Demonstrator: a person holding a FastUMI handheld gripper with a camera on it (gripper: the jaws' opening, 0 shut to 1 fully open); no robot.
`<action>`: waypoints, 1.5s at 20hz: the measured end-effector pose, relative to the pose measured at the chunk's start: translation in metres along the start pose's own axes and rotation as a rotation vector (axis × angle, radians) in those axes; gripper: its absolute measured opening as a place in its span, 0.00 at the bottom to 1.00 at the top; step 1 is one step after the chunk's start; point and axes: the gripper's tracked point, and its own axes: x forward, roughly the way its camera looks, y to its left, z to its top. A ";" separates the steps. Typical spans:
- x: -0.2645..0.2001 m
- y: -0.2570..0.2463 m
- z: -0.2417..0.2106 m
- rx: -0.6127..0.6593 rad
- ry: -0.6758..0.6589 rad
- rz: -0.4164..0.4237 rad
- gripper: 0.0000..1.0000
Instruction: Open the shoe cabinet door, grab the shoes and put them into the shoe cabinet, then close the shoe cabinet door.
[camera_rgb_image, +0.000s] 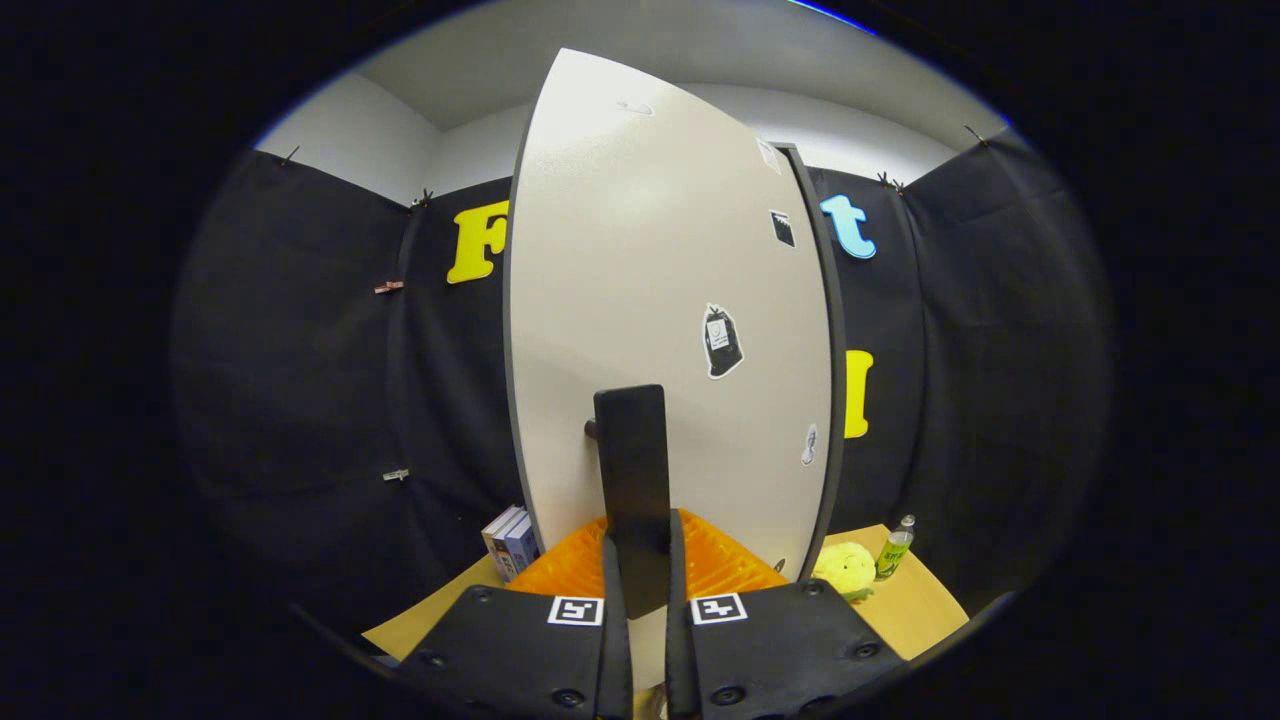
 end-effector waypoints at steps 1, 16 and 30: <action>-0.004 -0.007 0.002 -0.002 -0.005 -0.014 0.17; -0.047 -0.108 0.013 -0.001 0.003 -0.096 0.16; -0.090 -0.222 0.030 0.027 -0.059 -0.225 0.10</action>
